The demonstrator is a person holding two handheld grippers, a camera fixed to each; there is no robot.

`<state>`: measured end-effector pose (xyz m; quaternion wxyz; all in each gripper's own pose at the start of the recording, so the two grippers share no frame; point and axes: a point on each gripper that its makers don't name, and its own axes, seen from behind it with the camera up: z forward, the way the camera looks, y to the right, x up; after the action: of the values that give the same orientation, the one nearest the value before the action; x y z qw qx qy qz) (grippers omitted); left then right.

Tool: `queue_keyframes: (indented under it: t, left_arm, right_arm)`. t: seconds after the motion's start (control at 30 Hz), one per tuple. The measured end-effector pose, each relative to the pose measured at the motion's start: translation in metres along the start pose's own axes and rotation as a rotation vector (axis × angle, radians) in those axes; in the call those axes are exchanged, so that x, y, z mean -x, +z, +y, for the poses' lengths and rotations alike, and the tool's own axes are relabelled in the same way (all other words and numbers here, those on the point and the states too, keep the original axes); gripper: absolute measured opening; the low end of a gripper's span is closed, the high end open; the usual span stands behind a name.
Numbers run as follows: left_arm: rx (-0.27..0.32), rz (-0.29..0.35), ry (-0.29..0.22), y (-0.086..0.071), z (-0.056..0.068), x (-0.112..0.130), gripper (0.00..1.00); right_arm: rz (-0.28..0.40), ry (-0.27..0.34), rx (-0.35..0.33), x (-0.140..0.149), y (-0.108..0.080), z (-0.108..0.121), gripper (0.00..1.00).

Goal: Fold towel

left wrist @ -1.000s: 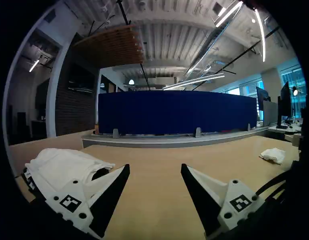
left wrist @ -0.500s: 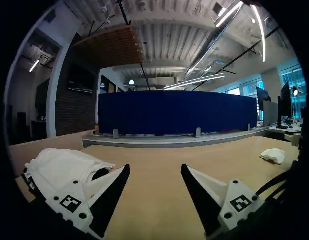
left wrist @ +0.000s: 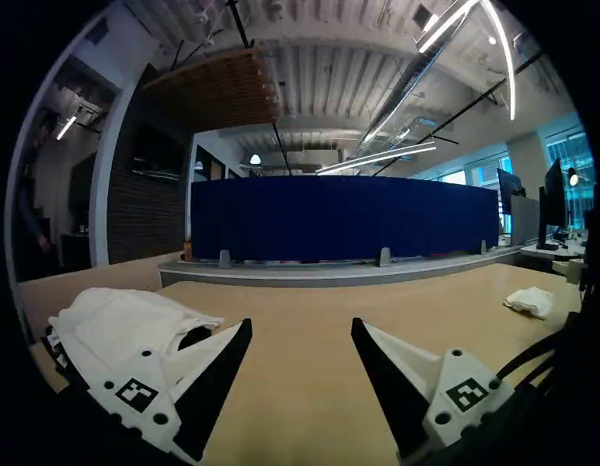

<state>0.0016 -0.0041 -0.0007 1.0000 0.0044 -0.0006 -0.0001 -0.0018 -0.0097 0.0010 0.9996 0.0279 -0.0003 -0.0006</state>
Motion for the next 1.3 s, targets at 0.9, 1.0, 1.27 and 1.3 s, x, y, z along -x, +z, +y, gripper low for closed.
queue_keyframes:
  t: [0.9, 1.0, 1.27, 1.3]
  left_arm:
    - [0.0, 0.0, 0.0, -0.0011, -0.0009, 0.0009, 0.95]
    - [0.0, 0.0, 0.0, -0.0008, -0.0004, 0.0007, 0.95]
    - [0.0, 0.0, 0.0, -0.001, -0.0004, 0.0008, 0.95]
    - [0.0, 0.0, 0.0, -0.0011, -0.0005, 0.0008, 0.95]
  right_arm:
    - [0.0, 0.0, 0.0, -0.0005, -0.0039, -0.0002, 1.0]
    - [0.0, 0.0, 0.0, -0.0008, -0.0041, -0.0001, 1.0]
    - [0.0, 0.0, 0.0, -0.0013, -0.0044, -0.0005, 1.0]
    - [0.0, 0.0, 0.0, -0.0012, -0.0044, -0.0004, 1.0]
